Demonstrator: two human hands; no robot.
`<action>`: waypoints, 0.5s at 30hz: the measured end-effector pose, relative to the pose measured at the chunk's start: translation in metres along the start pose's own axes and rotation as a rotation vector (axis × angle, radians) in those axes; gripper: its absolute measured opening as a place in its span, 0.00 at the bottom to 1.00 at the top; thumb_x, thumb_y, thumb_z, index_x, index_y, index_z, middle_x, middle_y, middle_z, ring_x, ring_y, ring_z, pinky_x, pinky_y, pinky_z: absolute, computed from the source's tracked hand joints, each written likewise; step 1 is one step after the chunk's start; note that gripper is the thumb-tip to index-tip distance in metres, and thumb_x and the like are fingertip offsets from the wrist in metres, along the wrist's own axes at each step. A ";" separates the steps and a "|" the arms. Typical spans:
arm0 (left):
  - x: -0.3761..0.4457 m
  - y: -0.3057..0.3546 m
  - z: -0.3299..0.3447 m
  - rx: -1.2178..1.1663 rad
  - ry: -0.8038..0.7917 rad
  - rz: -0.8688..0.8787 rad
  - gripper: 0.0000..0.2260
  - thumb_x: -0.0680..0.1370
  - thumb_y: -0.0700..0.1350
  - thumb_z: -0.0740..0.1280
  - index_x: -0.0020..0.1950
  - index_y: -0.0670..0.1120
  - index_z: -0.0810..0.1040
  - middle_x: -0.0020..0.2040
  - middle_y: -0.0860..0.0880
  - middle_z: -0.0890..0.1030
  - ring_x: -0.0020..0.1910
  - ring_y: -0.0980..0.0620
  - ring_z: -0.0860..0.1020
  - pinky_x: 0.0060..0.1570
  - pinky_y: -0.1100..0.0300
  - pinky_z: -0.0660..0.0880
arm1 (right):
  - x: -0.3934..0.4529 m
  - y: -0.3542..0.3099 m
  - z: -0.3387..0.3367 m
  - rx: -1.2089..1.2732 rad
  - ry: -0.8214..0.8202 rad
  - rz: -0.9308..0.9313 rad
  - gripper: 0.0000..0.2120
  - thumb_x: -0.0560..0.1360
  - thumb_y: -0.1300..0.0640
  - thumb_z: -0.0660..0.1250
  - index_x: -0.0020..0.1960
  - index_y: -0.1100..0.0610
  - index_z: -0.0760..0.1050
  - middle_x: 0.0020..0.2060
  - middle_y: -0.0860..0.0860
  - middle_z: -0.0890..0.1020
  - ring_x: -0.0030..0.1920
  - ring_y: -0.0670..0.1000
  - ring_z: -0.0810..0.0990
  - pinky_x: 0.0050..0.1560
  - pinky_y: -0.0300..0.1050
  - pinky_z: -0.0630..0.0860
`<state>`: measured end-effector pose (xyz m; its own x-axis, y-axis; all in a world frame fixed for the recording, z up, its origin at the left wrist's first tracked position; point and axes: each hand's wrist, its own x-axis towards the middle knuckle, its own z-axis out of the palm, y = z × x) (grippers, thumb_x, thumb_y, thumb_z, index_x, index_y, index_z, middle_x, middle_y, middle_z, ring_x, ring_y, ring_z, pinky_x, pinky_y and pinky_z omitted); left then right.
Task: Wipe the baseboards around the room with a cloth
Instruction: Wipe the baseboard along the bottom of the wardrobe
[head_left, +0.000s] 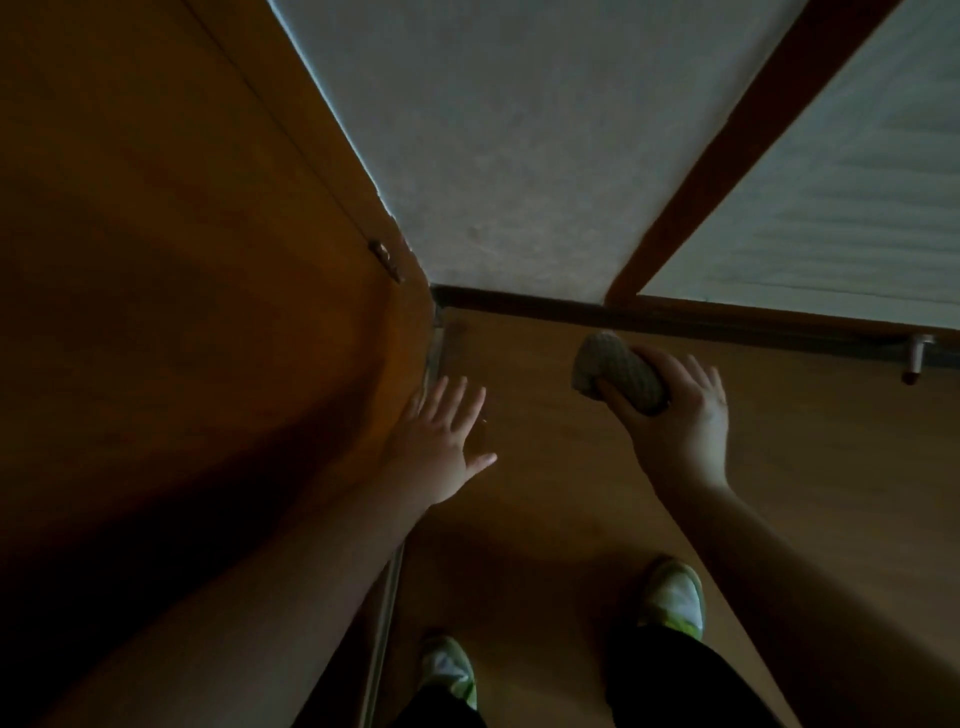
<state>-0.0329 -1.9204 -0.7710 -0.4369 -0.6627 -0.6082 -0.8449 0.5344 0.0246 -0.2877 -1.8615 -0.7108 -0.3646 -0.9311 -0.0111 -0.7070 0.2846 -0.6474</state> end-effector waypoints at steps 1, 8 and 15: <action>0.015 -0.003 0.015 -0.002 0.004 0.007 0.40 0.79 0.70 0.49 0.79 0.52 0.32 0.80 0.47 0.34 0.79 0.45 0.36 0.75 0.47 0.36 | 0.007 0.012 0.023 0.000 -0.014 -0.003 0.21 0.72 0.50 0.75 0.61 0.56 0.79 0.51 0.52 0.80 0.50 0.52 0.75 0.53 0.45 0.67; 0.120 -0.020 0.116 -0.043 -0.134 -0.079 0.61 0.67 0.73 0.68 0.77 0.48 0.27 0.78 0.47 0.28 0.78 0.44 0.33 0.72 0.49 0.34 | 0.053 0.081 0.166 -0.051 -0.160 -0.194 0.22 0.71 0.48 0.75 0.63 0.52 0.77 0.52 0.50 0.80 0.51 0.49 0.76 0.47 0.42 0.70; 0.166 -0.031 0.183 -0.036 -0.075 -0.044 0.68 0.61 0.77 0.70 0.75 0.47 0.24 0.75 0.47 0.22 0.75 0.46 0.28 0.69 0.50 0.28 | 0.078 0.113 0.251 -0.030 -0.129 -0.237 0.22 0.70 0.51 0.75 0.63 0.52 0.77 0.52 0.51 0.81 0.52 0.52 0.77 0.49 0.42 0.68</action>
<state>-0.0230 -1.9510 -1.0181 -0.3757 -0.6431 -0.6673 -0.8740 0.4854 0.0243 -0.2443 -1.9591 -0.9758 -0.1077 -0.9934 0.0402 -0.7821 0.0597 -0.6203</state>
